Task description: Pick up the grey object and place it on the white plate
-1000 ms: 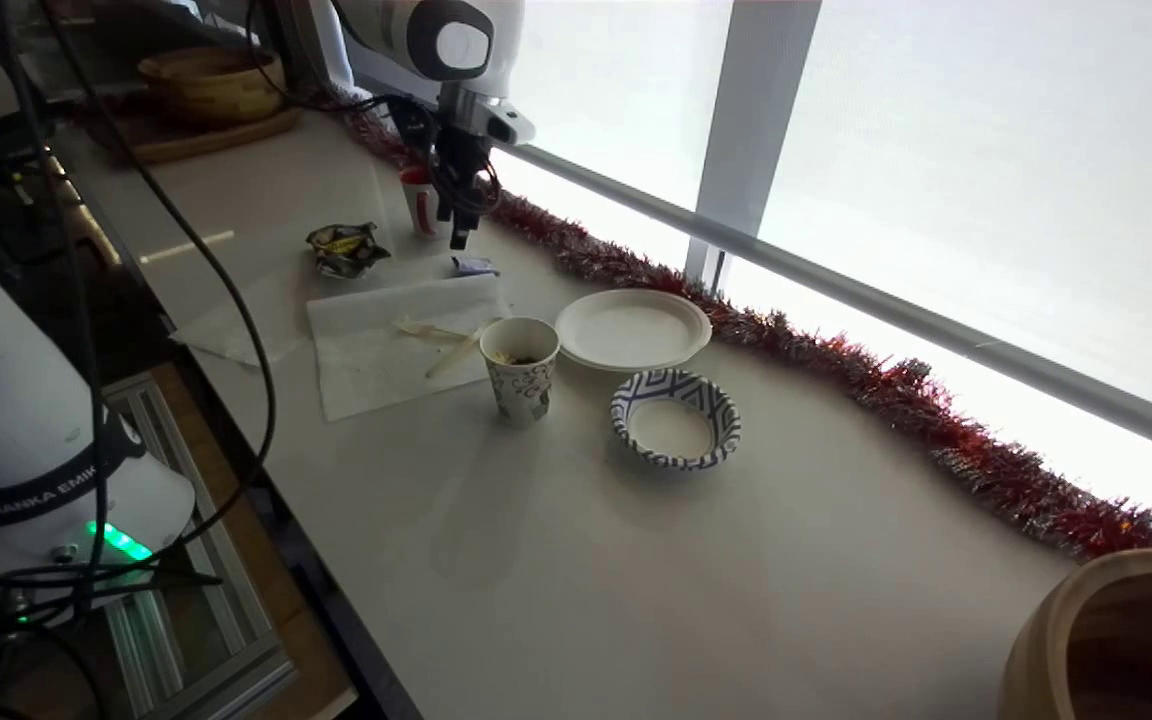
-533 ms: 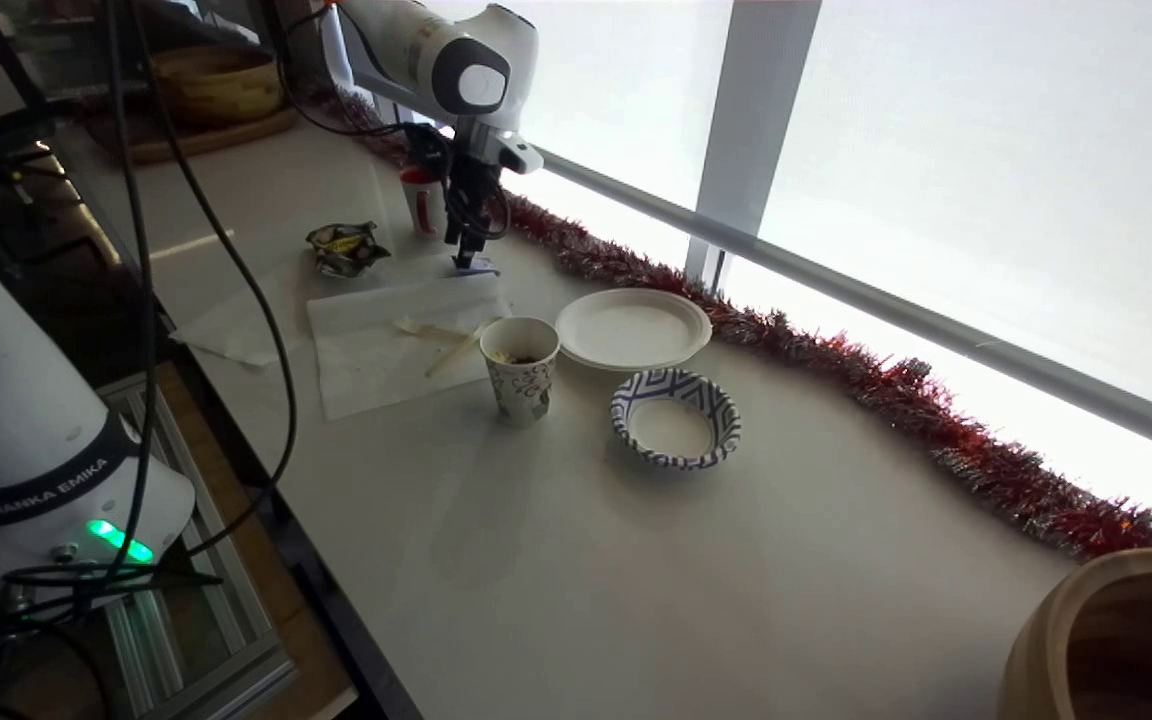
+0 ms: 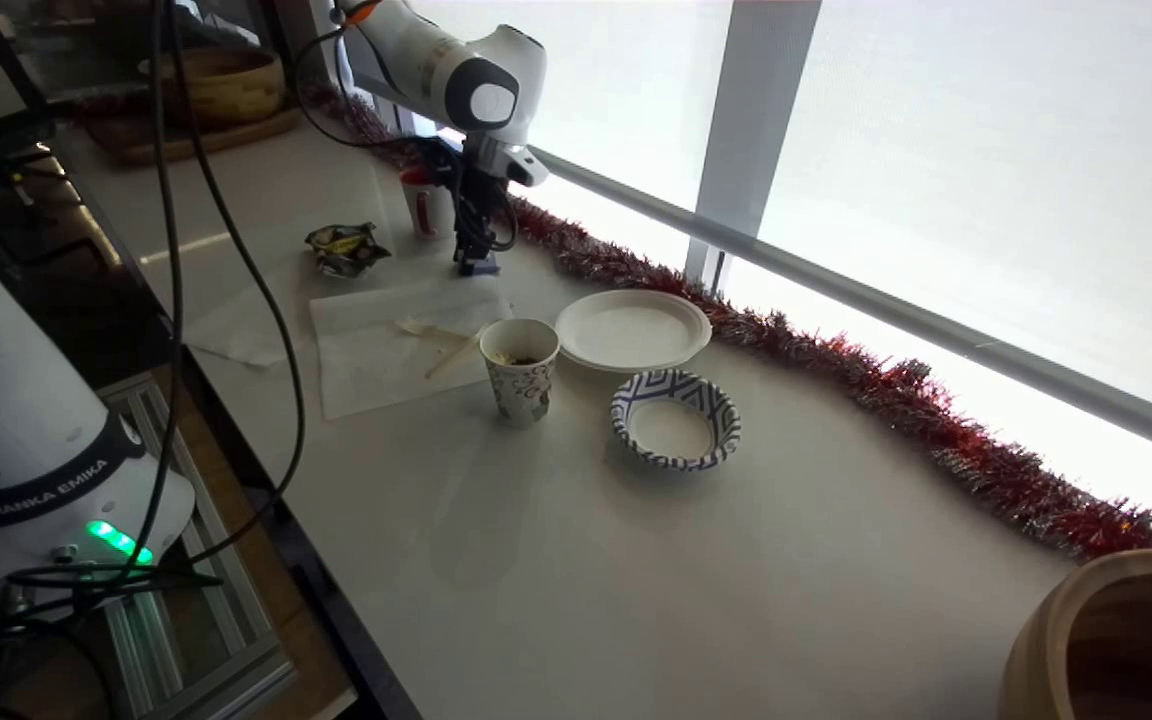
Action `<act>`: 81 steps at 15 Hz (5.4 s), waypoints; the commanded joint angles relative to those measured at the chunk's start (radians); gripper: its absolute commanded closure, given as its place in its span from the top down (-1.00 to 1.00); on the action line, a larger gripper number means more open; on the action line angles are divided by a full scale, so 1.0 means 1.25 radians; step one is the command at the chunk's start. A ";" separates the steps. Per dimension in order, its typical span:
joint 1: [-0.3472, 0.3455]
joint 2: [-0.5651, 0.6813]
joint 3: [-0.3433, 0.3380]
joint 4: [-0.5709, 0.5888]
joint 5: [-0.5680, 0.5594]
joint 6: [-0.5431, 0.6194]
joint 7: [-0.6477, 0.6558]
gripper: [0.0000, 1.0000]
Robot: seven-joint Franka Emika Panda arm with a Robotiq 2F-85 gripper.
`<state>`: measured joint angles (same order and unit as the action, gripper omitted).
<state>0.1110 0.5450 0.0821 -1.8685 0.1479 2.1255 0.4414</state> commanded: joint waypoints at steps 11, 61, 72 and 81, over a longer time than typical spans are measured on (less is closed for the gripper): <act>-0.049 -0.187 -0.054 -0.039 0.154 -0.075 0.082 -0.99; -0.357 -0.028 -0.309 0.086 0.463 -0.013 0.252 1.00; -0.356 0.028 -0.262 0.101 0.555 0.195 0.353 1.00; -0.334 0.061 -0.240 0.098 0.593 0.327 0.420 1.00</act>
<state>-0.3151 0.5979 -0.2248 -1.7624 0.8625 2.4980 0.9357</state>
